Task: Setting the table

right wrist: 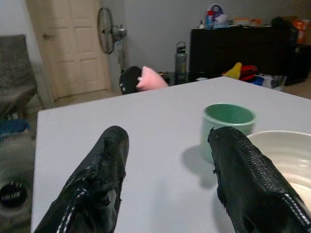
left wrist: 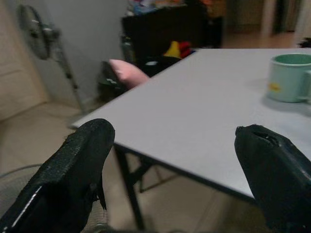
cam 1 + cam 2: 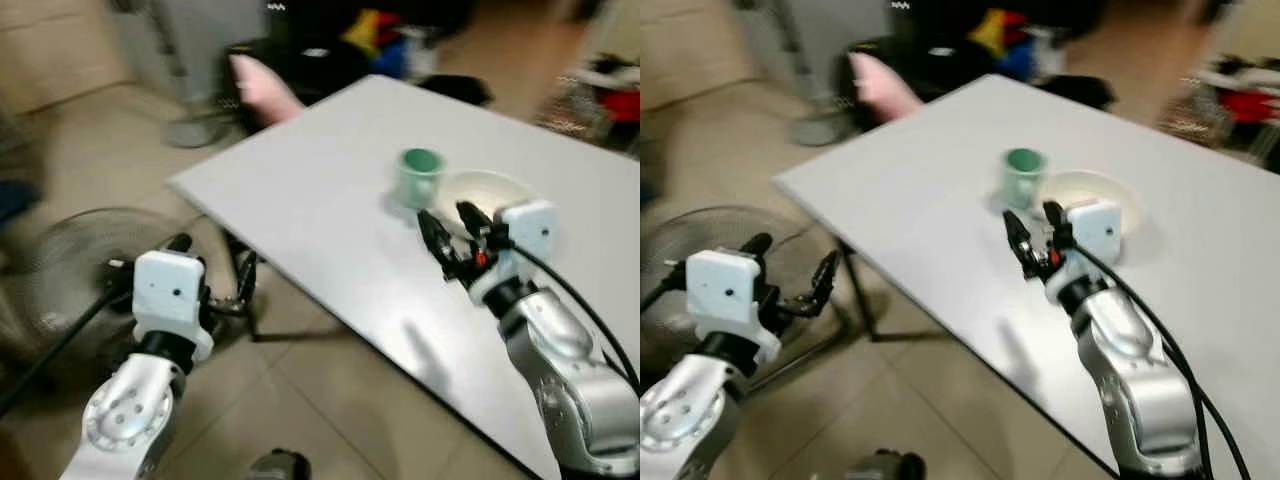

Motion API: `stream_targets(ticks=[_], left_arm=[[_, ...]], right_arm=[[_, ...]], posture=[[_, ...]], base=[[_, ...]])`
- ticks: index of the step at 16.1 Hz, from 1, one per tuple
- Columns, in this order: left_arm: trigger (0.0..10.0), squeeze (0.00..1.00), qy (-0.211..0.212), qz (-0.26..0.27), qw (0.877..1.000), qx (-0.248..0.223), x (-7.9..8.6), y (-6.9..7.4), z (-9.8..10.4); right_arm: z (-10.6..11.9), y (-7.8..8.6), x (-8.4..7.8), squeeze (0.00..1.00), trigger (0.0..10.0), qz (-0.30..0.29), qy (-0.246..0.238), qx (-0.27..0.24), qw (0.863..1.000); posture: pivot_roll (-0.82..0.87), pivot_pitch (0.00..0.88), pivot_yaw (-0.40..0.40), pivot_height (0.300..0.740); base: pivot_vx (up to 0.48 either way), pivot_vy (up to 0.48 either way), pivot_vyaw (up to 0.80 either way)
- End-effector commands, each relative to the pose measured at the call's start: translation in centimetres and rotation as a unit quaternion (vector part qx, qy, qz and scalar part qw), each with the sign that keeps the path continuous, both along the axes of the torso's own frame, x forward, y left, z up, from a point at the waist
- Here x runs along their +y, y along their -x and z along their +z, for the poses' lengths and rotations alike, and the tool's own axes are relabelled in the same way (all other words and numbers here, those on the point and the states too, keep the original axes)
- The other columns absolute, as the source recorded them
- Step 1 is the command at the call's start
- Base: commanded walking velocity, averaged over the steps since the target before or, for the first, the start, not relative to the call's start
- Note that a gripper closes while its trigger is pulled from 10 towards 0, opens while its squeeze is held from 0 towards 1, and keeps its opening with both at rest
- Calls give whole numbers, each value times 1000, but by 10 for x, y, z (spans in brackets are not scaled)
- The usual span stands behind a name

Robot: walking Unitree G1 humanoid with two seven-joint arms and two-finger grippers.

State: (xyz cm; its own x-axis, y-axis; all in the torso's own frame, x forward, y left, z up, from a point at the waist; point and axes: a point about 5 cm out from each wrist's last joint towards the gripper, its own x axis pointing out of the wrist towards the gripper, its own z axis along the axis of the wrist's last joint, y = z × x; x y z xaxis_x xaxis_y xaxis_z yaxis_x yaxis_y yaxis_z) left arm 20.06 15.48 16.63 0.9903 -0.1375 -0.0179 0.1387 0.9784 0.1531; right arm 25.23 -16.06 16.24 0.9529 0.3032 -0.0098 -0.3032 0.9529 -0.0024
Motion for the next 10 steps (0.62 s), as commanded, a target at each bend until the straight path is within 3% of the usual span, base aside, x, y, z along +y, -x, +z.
stream_targets(ticks=[1, 6, 10], left_arm=[[10000, 0, -21, 12, 1000, -7, 3, -2, -1], [10000, 0, -35, 20, 999, -13, 4, 2, -1], [10000, 0, -21, 41, 999, -7, 4, 6, -4]], right_arm=[[-6, 5, 7, 0, 10000, 7, -5, 11, 1000], [-14, 11, 11, 0, 10000, -1, -36, 38, 999], [-18, 10, 20, 0, 10000, 26, -49, 51, 997]], posture=[[-68, 0, 73, 740], [-60, 0, 71, 740], [-47, 0, 58, 740]], base=[[0, 0, 800], [0, 0, 800], [0, 0, 800]])
